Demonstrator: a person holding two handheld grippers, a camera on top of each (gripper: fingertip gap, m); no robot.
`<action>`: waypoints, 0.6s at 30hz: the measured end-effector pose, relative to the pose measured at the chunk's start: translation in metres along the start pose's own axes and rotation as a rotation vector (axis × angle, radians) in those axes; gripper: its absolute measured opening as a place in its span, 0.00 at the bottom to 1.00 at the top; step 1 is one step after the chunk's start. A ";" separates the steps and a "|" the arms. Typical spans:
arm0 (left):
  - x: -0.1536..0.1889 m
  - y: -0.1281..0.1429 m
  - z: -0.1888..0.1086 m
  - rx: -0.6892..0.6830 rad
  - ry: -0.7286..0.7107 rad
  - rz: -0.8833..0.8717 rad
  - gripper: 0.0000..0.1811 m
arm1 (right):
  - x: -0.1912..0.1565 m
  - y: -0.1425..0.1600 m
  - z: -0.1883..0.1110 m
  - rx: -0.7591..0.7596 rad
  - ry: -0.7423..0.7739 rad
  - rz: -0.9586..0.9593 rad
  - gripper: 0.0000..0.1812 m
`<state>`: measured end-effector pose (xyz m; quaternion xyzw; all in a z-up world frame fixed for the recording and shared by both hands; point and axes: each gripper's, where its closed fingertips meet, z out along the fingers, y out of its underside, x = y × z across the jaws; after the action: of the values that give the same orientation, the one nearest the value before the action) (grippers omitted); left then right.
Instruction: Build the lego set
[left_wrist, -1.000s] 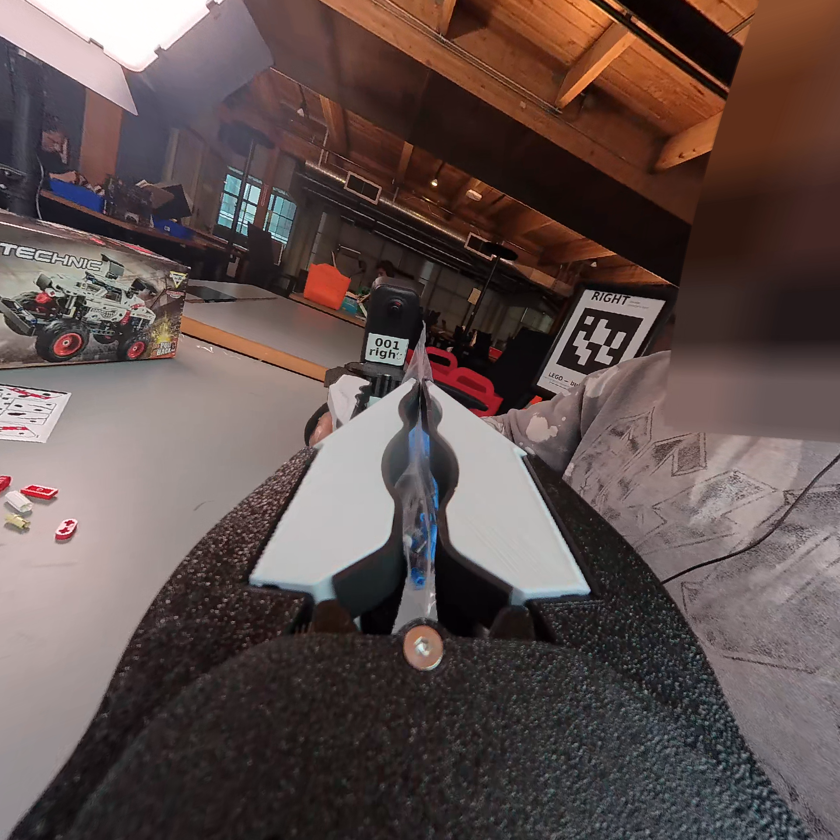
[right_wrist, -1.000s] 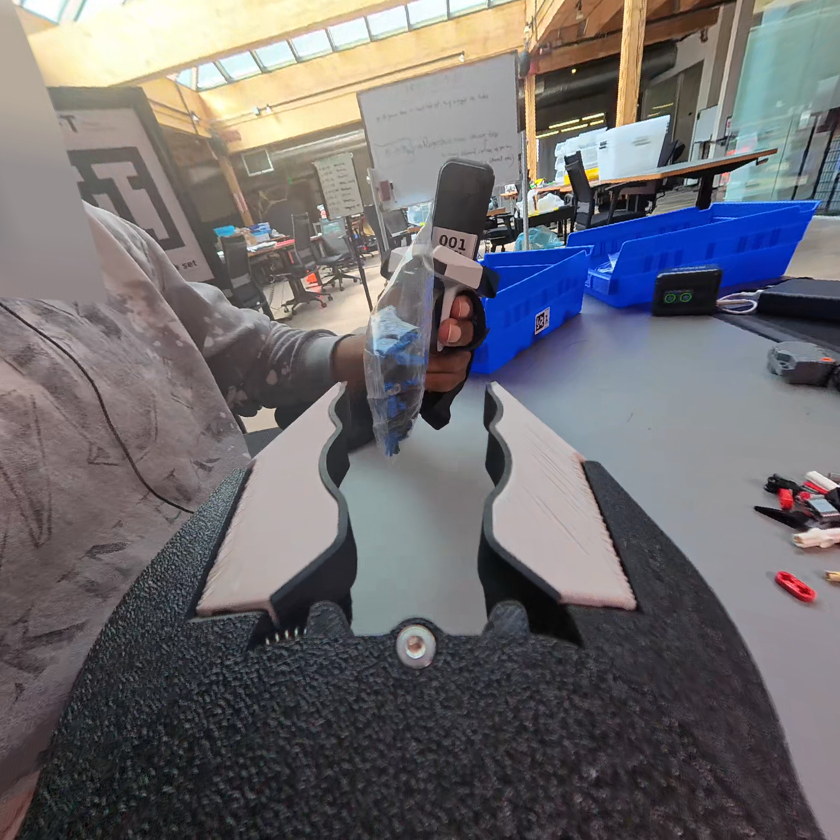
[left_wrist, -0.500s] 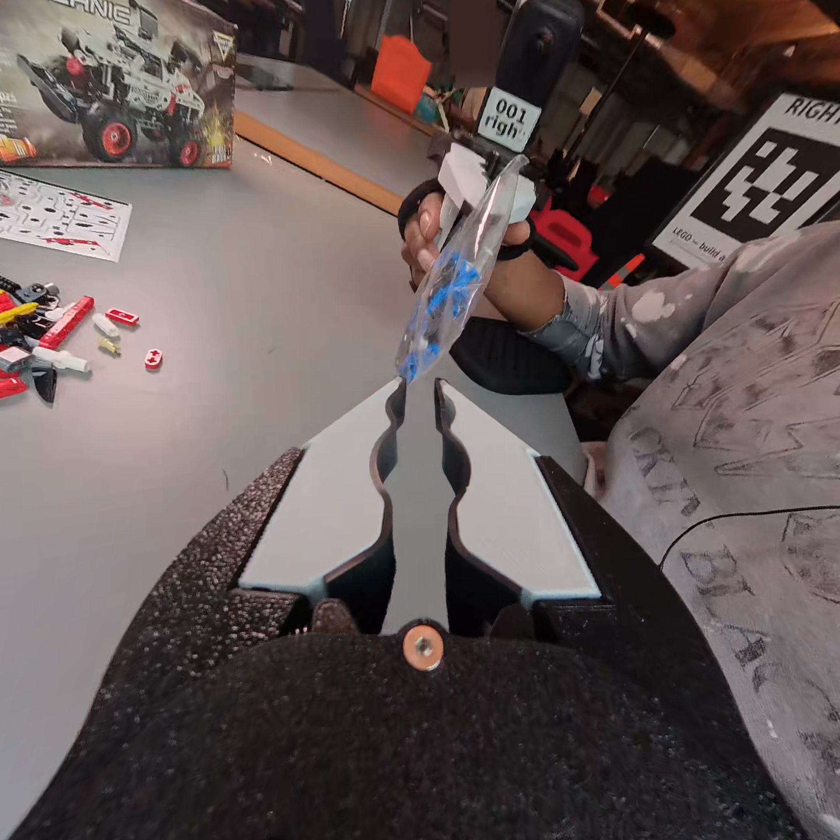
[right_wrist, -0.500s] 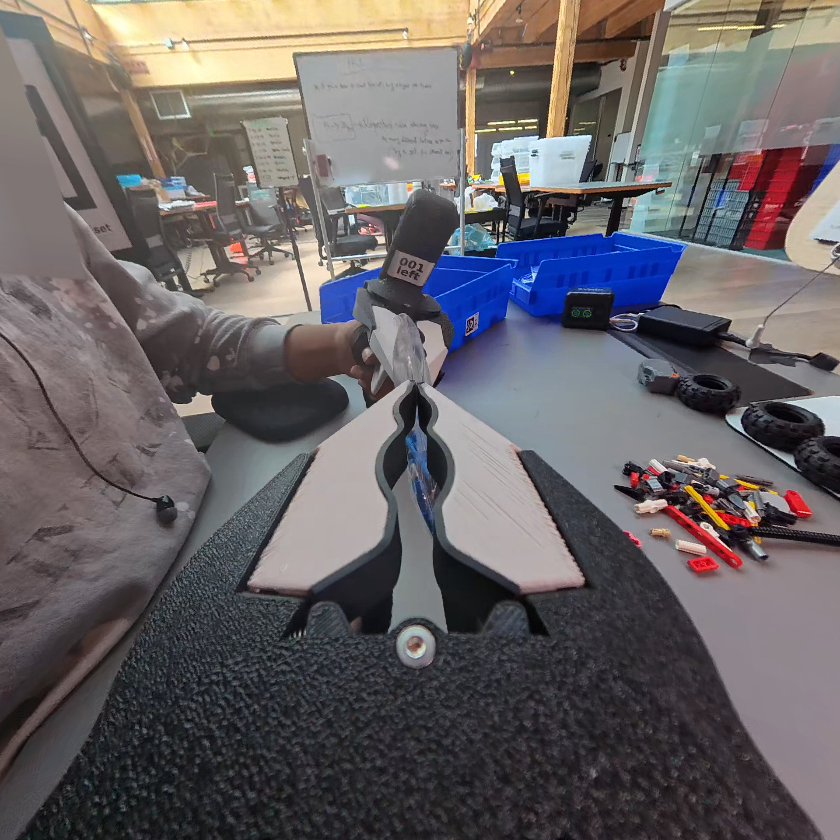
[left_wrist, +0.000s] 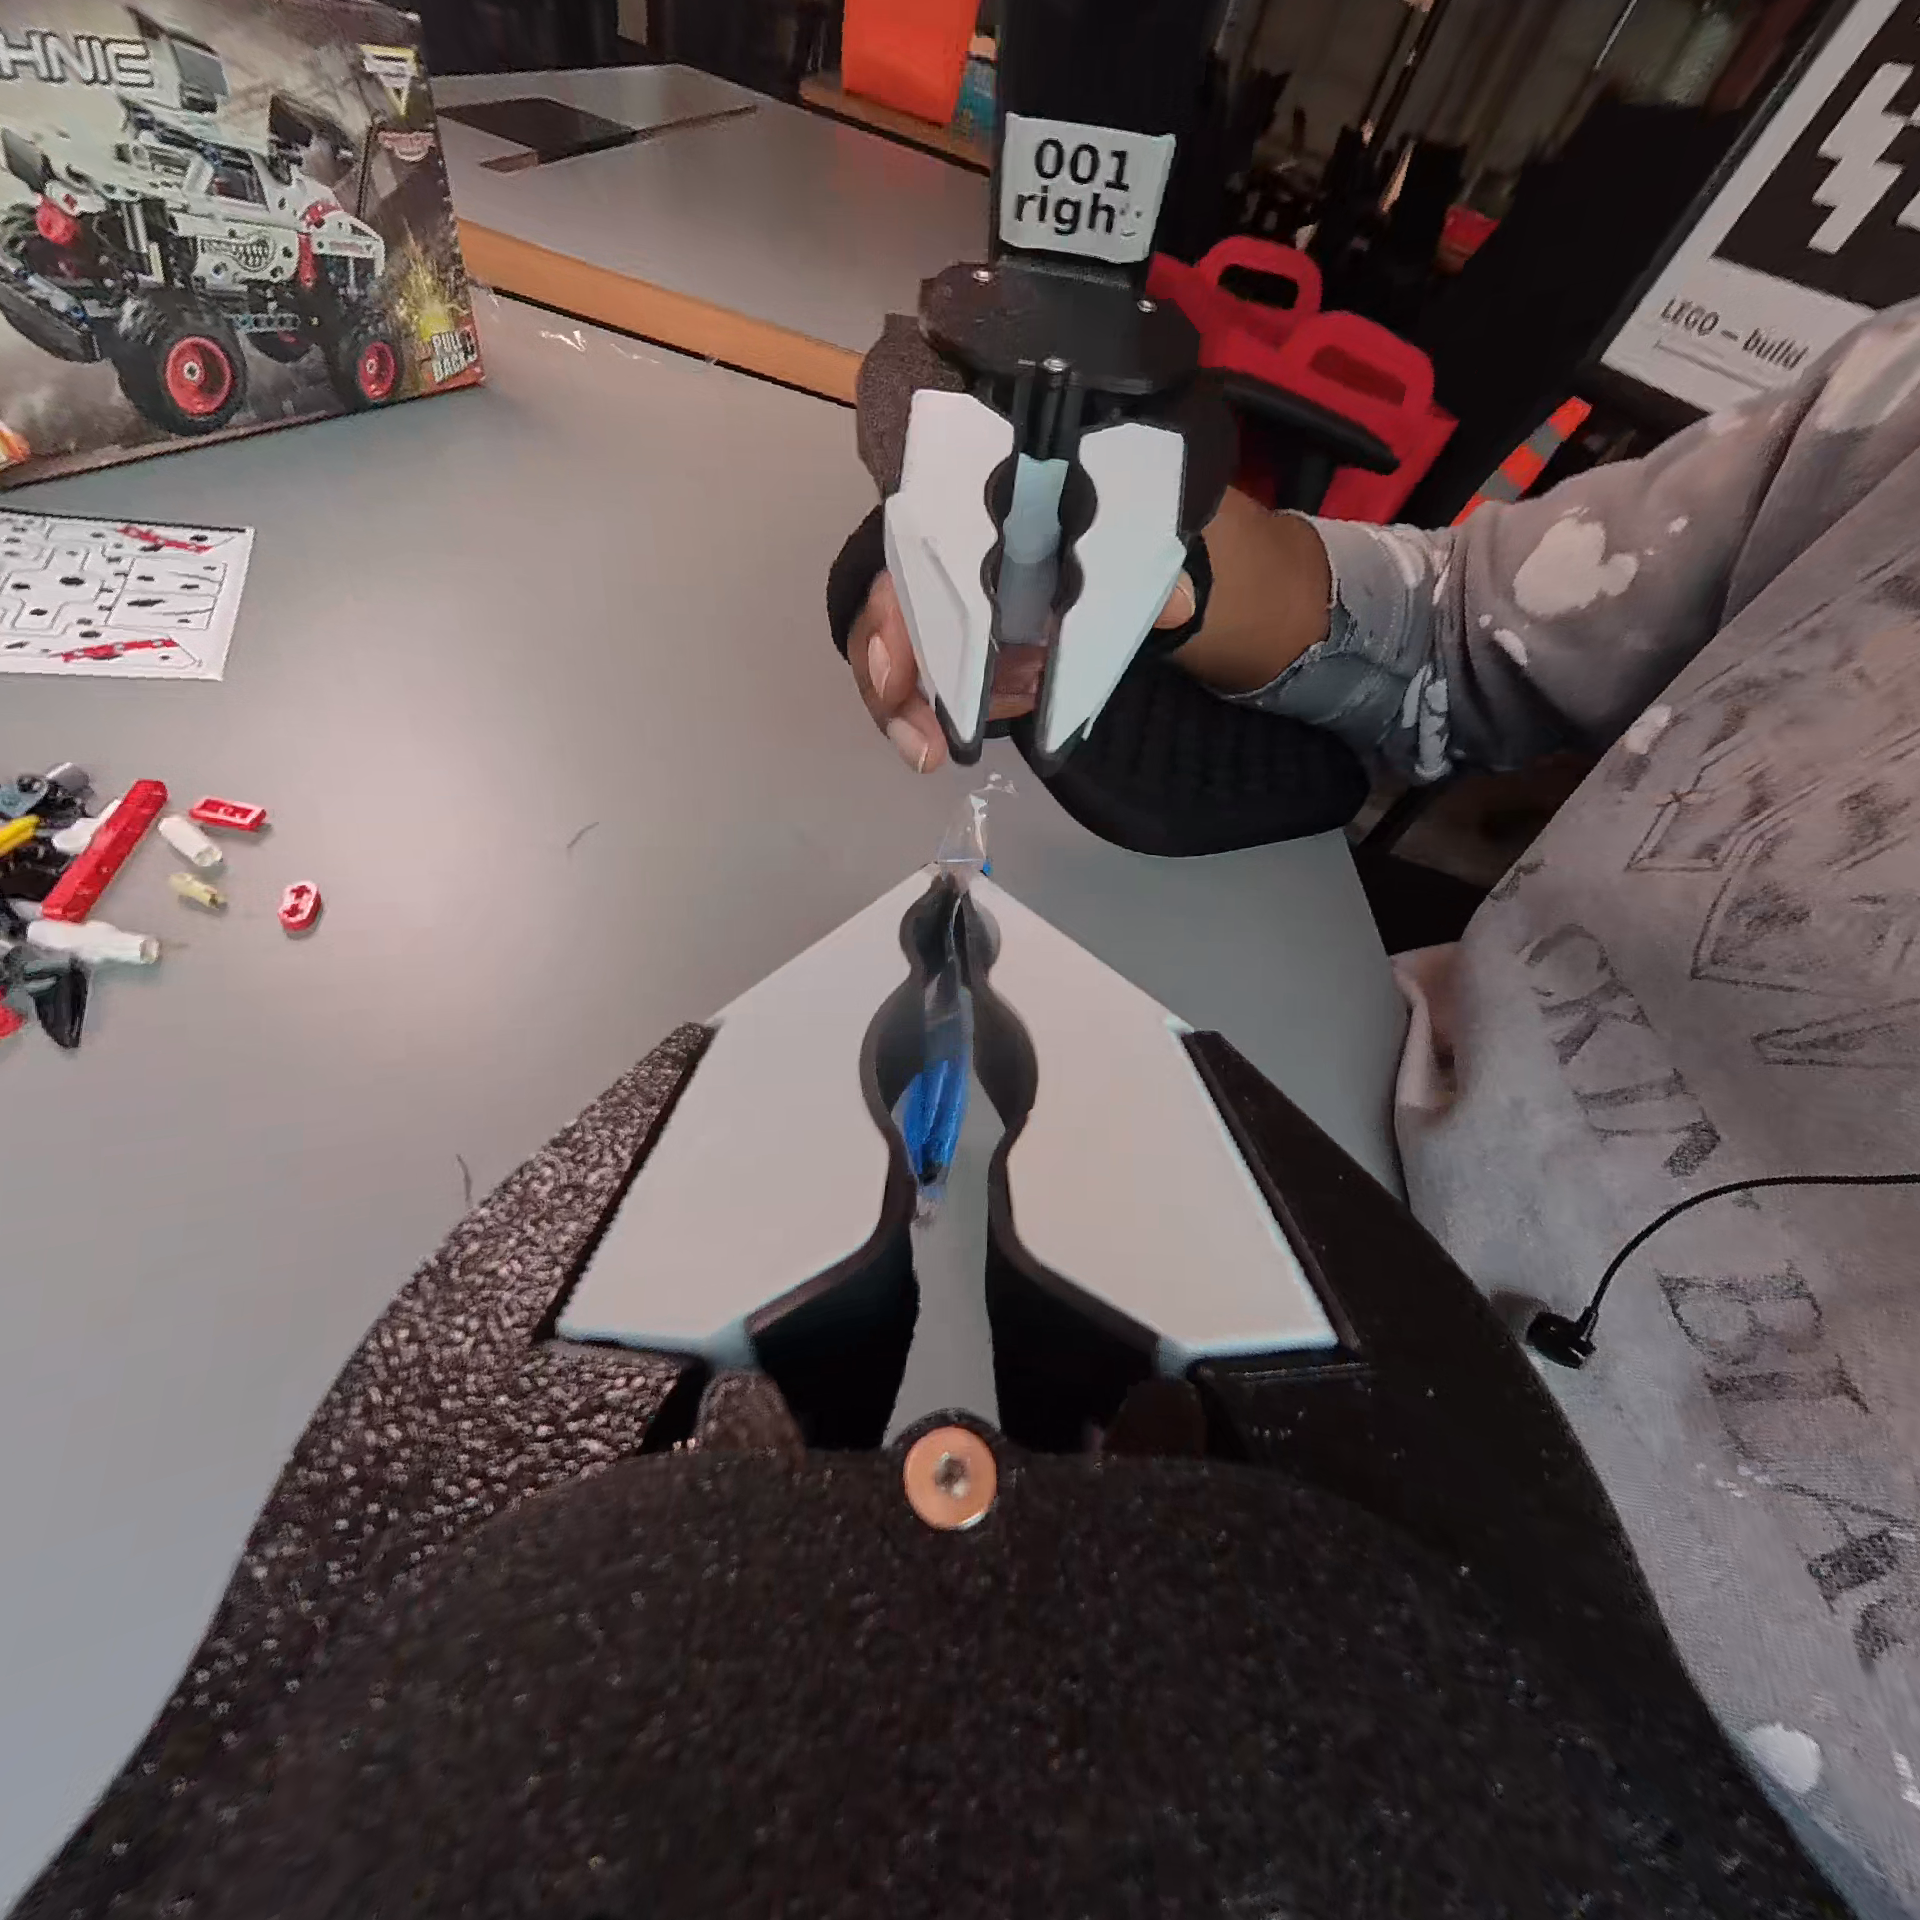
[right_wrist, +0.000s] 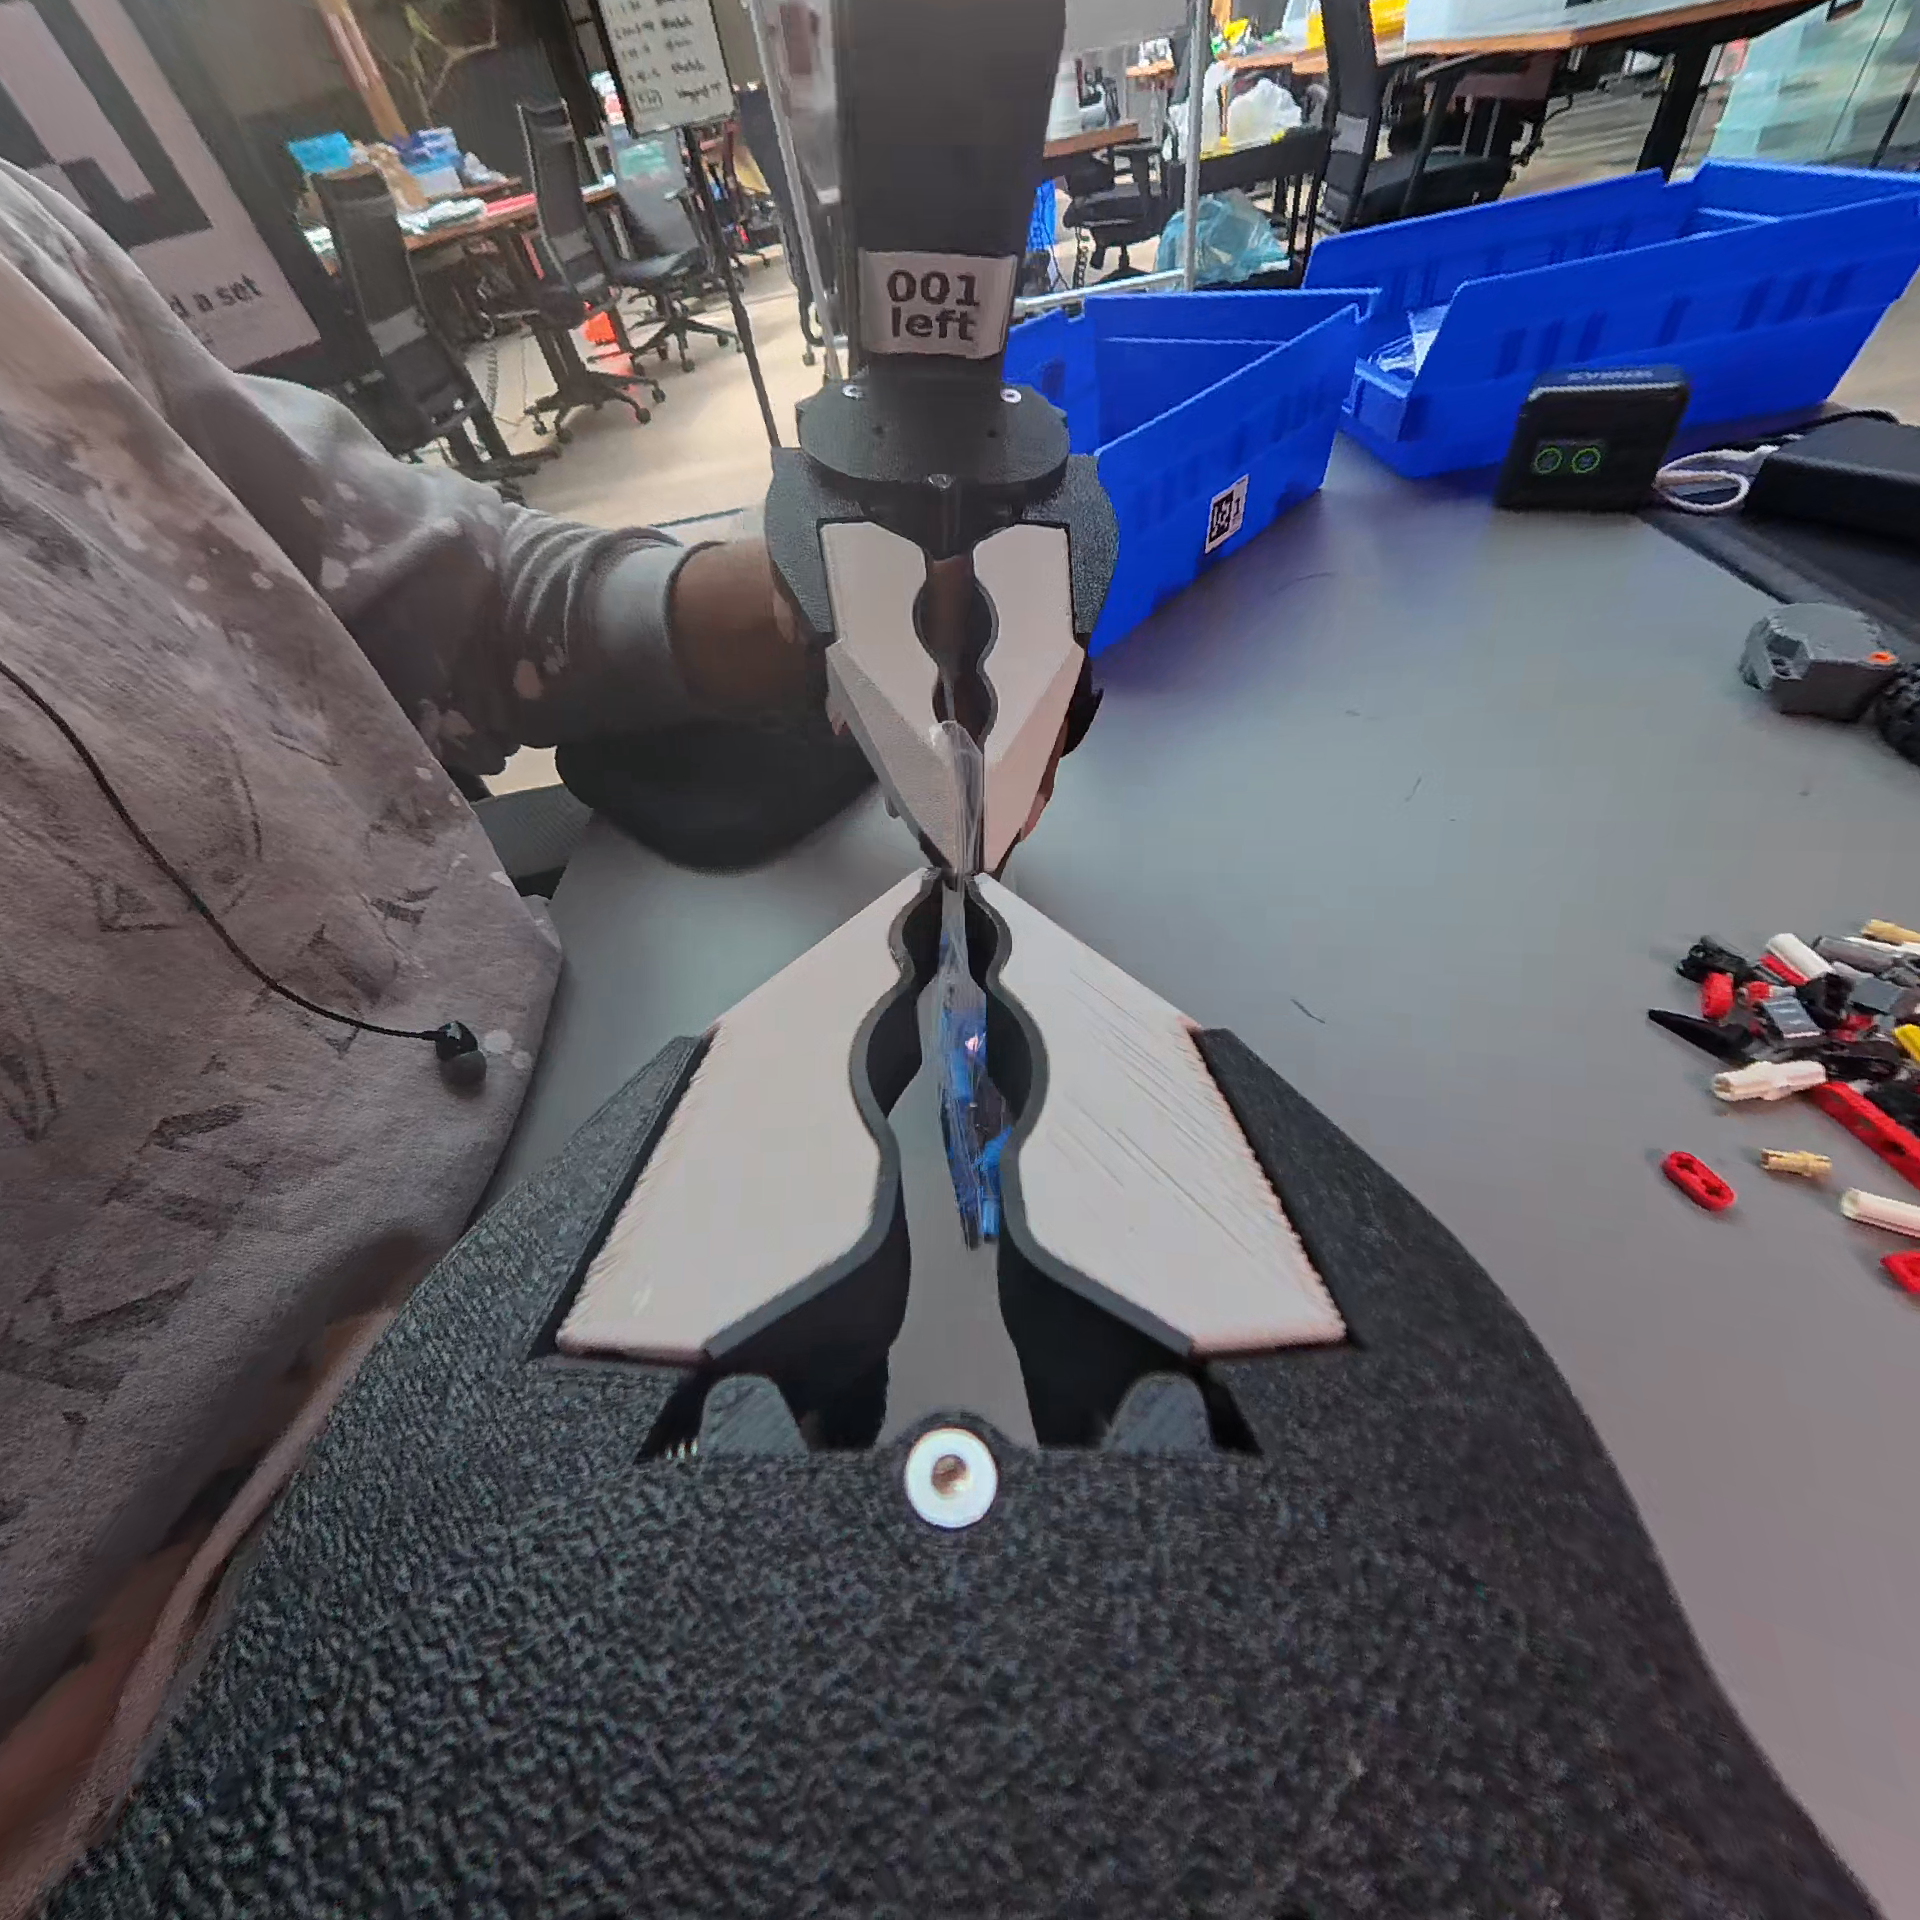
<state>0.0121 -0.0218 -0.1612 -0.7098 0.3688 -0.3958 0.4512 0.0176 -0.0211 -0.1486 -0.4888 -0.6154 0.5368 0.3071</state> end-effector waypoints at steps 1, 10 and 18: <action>-0.006 0.000 -0.005 0.019 0.007 -0.050 0.00 | 0.002 -0.003 -0.005 0.025 0.008 -0.008 0.07; -0.027 -0.003 -0.022 0.167 0.071 -0.238 0.00 | 0.028 0.038 -0.017 -0.070 0.062 -0.025 0.22; -0.009 0.038 -0.006 -0.125 0.119 -0.217 0.11 | 0.011 0.003 -0.034 -0.017 0.038 -0.114 0.00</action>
<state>-0.0033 -0.0280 -0.1972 -0.7476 0.3398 -0.4598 0.3380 0.0459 0.0014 -0.1453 -0.4658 -0.6408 0.5036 0.3446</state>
